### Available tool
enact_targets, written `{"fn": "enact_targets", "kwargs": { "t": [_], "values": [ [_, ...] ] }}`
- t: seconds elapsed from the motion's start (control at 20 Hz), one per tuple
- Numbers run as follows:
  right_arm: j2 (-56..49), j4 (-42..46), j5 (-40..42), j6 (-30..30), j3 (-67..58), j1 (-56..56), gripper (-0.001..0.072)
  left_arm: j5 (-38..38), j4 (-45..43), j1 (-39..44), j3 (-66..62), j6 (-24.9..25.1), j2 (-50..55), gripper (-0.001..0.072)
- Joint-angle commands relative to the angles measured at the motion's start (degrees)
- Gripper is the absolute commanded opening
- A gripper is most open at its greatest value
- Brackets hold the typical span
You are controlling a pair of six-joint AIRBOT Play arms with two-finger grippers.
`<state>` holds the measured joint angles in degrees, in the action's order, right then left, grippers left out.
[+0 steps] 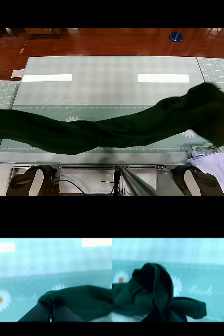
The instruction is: Fold the shirts.
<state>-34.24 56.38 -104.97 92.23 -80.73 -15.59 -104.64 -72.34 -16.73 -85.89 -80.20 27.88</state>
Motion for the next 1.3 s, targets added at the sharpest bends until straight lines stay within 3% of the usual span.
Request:
{"fn": "enact_targets", "kwargs": {
  "t": [0.0,0.15,0.25,0.4,0.6,0.8,1.05,1.25],
  "values": [
    [-0.9,5.2,2.0,-1.0,19.2,5.5,0.0029,0.2,0.3,0.0,25.6,0.0,-2.0,0.0020],
    [-8.9,8.3,13.1,-3.5,28.1,8.4,0.0029,9.6,2.6,0.0,42.8,3.6,1.0,0.0020],
    [-17.9,7.1,20.1,-5.3,28.3,8.6,0.0029,15.6,4.9,0.0,46.7,7.6,5.4,0.0020],
    [-31.3,2.6,30.4,-8.7,28.1,8.6,0.0029,24.8,5.9,0.0,45.3,11.3,13.4,0.0020],
    [-45.0,-6.8,39.0,-14.8,28.0,8.6,0.0030,41.2,10.5,0.0,43.7,11.6,20.6,0.0021],
    [-48.9,-14.1,52.4,-18.9,28.1,8.6,0.0030,55.4,15.5,0.0,43.7,11.6,24.1,0.0022],
    [-48.9,-16.4,64.7,-19.1,28.1,8.6,0.0030,58.6,15.8,2.3,43.9,11.6,30.7,0.0022],
    [-48.9,-16.4,65.5,-19.1,28.1,8.6,0.0032,58.6,15.8,7.0,44.0,11.6,38.0,0.0024]
  ]
}}
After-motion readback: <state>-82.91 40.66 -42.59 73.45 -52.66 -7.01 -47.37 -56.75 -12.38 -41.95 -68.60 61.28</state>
